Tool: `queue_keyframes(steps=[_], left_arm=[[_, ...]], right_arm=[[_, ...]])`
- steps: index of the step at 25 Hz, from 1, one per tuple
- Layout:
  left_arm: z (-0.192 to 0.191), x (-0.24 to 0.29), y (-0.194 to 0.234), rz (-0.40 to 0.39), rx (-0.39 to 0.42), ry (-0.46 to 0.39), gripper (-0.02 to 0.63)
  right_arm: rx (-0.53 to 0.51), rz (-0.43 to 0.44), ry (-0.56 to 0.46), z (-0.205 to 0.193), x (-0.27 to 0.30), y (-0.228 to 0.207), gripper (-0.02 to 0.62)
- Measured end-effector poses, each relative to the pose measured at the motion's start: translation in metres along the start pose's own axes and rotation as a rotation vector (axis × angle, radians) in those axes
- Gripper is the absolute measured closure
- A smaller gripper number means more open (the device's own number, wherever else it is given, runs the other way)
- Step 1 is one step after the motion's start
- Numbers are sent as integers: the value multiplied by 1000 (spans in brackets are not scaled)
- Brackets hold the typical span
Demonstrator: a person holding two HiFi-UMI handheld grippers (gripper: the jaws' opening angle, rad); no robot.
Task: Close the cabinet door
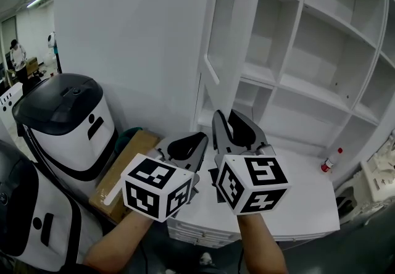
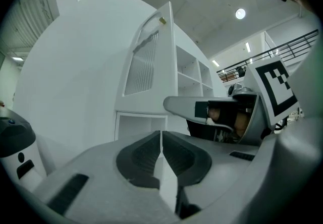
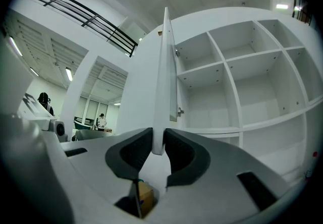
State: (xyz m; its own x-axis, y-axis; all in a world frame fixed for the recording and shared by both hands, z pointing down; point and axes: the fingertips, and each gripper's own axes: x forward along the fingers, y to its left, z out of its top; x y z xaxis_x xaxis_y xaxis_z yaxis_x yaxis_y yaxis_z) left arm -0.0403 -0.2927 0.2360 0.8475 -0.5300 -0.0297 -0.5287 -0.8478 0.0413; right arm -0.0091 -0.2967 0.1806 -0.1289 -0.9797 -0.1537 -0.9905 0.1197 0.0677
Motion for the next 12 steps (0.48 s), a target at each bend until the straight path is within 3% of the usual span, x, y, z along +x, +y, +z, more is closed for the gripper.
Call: queue_keyframes(steps=[12], left_arm=[[8, 54, -26, -30, 22, -8, 594]], right_arm=[[4, -3, 11, -2, -9, -62, 522]])
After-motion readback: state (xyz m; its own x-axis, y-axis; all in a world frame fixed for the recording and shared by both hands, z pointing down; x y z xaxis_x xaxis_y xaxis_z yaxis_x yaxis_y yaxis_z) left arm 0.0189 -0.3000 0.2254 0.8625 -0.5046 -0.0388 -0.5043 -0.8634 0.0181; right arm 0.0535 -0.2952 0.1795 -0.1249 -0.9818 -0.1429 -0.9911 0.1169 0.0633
